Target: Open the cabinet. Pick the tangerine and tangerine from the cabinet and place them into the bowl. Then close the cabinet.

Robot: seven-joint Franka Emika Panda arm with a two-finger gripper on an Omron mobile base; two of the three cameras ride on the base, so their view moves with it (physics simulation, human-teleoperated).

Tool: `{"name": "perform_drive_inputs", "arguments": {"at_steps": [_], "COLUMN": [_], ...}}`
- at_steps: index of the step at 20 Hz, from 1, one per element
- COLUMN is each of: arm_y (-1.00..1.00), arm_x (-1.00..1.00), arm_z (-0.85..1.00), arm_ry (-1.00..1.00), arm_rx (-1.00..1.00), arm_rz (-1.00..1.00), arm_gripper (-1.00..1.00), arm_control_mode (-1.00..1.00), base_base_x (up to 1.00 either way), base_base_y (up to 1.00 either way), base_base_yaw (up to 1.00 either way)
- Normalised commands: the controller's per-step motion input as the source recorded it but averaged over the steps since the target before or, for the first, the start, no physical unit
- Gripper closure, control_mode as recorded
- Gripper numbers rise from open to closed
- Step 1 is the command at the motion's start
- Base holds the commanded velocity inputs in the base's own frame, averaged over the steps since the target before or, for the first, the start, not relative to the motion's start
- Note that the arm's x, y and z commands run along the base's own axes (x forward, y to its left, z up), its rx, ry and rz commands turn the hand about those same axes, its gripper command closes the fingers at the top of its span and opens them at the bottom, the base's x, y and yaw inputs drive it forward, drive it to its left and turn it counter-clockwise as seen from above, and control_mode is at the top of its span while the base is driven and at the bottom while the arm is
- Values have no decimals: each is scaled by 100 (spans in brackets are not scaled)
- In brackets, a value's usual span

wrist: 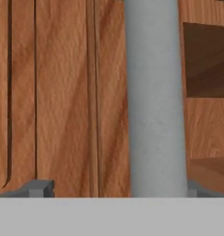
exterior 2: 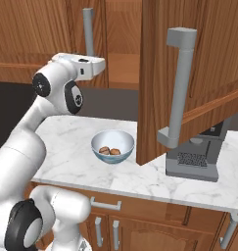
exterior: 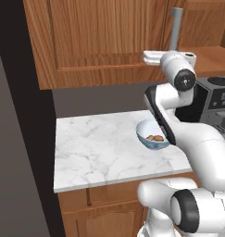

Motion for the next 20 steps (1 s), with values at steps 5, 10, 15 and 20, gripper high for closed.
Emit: {"name": "perform_drive_inputs", "arguments": {"at_steps": [5, 10, 15, 20], "arm_y": [8, -8, 0, -6], "arm_x": [66, -78, -80, -94], "arm_z": [7, 14, -10, -22], "arm_ry": [20, 5, 2, 6], "arm_rx": [0, 0, 0, 0], "arm_rz": [0, 0, 0, 0], "arm_gripper": [-100, -100, -100, -100], "arm_control_mode": [-100, -100, -100, -100], "base_base_x": [0, 0, 0, 0], "base_base_y": [0, 0, 0, 0], "base_base_yaw": [0, 0, 0, 0]}}
